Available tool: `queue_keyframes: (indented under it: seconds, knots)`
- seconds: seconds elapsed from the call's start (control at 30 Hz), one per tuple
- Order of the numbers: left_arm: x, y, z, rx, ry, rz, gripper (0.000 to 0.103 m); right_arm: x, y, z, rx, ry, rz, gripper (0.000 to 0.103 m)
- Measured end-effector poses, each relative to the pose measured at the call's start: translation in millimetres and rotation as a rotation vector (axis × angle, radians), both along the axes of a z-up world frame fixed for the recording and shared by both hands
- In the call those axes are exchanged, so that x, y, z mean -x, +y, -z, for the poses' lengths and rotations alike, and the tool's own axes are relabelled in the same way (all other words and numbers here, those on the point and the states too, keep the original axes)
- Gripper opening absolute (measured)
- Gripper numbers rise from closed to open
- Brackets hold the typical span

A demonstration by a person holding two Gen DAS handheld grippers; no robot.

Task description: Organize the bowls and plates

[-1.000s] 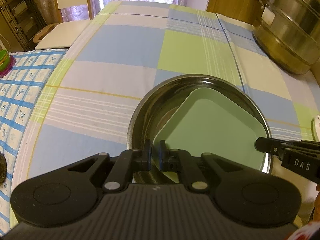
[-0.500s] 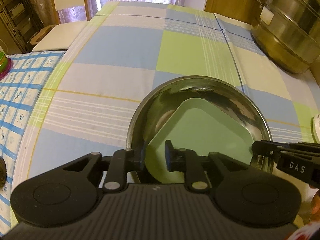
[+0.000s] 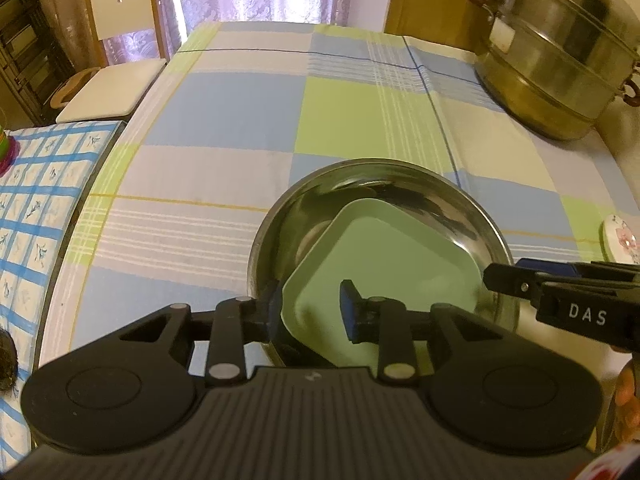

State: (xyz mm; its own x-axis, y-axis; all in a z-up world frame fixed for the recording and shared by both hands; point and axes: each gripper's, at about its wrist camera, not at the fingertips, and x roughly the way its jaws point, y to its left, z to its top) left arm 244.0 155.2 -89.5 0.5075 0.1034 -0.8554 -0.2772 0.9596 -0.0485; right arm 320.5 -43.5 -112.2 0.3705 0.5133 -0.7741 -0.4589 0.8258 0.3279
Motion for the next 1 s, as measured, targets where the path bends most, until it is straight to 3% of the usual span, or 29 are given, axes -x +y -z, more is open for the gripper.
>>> queue_keyframes:
  seconds: [0.37,1.0]
  knots:
    - [28,-20,-33,-0.059,-0.065,0.074,0.033,19,-22,-22,-0.053,-0.005,0.030,0.047]
    - [74,-69,-48,-0.014,-0.063,0.239,0.032,73,-100,-50,-0.088,-0.005,0.200,0.053]
